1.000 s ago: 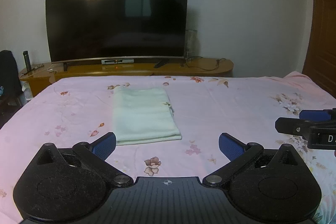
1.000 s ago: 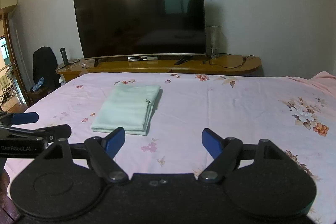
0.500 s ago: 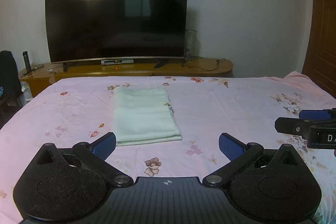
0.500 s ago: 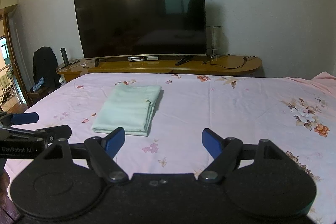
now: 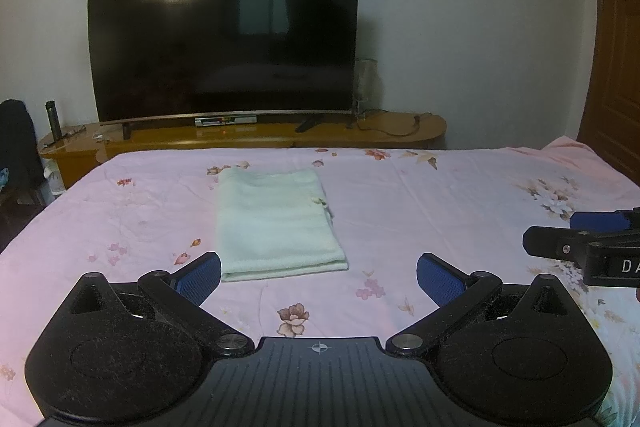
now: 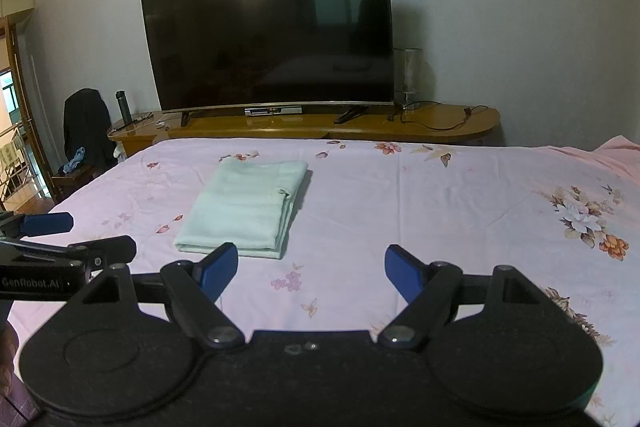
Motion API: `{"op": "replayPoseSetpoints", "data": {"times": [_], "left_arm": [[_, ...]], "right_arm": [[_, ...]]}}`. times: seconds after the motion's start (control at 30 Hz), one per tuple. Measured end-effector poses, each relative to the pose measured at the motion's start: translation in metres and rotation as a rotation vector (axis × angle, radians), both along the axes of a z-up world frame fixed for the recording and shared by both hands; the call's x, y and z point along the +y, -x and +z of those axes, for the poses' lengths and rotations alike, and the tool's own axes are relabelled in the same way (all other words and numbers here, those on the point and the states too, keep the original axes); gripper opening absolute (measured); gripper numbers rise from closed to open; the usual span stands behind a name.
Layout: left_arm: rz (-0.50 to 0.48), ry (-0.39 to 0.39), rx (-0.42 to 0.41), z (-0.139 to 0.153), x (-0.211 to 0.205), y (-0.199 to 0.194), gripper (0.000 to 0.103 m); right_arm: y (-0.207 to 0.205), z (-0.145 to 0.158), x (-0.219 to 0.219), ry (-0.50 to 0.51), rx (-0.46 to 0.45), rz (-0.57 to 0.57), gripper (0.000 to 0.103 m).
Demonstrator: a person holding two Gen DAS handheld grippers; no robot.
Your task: Fold small clothes
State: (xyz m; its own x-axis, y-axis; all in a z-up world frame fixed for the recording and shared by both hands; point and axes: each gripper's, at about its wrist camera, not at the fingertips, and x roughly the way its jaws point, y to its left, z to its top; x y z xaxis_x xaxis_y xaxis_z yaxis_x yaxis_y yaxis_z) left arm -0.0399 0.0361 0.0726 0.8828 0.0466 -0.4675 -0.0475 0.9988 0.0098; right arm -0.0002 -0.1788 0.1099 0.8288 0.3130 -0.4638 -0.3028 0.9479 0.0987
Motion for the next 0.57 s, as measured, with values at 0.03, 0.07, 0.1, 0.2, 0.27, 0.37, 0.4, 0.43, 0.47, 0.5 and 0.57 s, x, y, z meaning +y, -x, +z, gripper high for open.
{"op": "replayPoseSetpoints", "data": {"times": [0.03,0.07,0.1,0.2,0.27,0.37,0.4,0.43,0.47,0.5,0.57], "left_arm": [[0.001,-0.002,-0.001,-0.0001,0.0004,-0.0001,0.103],[0.001,-0.002,0.000,-0.0003,0.0005,-0.0011,0.103],[0.001,-0.001,0.003,-0.0005,0.0009,-0.0020,0.103],[-0.002,-0.015,0.009,-0.0014,0.0011,-0.0040,0.103],[-0.001,-0.021,0.007,-0.0017,0.0000,-0.0045,0.103],[-0.018,-0.047,-0.033,-0.0009,0.0000,-0.0010,0.103],[-0.008,-0.049,-0.039,-0.0004,-0.0001,-0.0003,0.103],[-0.010,-0.037,-0.043,0.0002,0.0017,0.0000,0.103],[-0.009,-0.024,-0.045,0.0009,0.0034,-0.0002,0.103],[-0.005,-0.017,-0.048,0.0013,0.0045,0.0001,0.103],[-0.003,-0.021,-0.048,0.0019,0.0041,-0.0004,0.103]], "right_arm": [[-0.0004,-0.0002,0.0000,-0.001,0.001,0.000,0.080],[-0.0006,-0.0003,-0.0001,-0.001,0.002,0.002,0.080],[-0.0005,-0.0002,0.0001,0.001,0.001,0.001,0.080],[-0.0005,-0.0006,0.0005,0.000,0.003,0.003,0.080],[-0.0013,-0.0009,0.0008,0.001,0.005,0.005,0.080],[-0.0025,-0.0012,0.0013,0.001,0.008,0.006,0.080],[-0.0029,-0.0013,0.0014,0.001,0.009,0.005,0.080],[-0.0026,-0.0014,0.0016,0.003,0.007,0.006,0.080],[-0.0018,-0.0013,0.0022,0.004,0.005,0.006,0.080],[-0.0014,-0.0013,0.0027,0.004,0.004,0.005,0.080],[-0.0014,-0.0016,0.0029,0.003,0.006,0.006,0.080]]}}
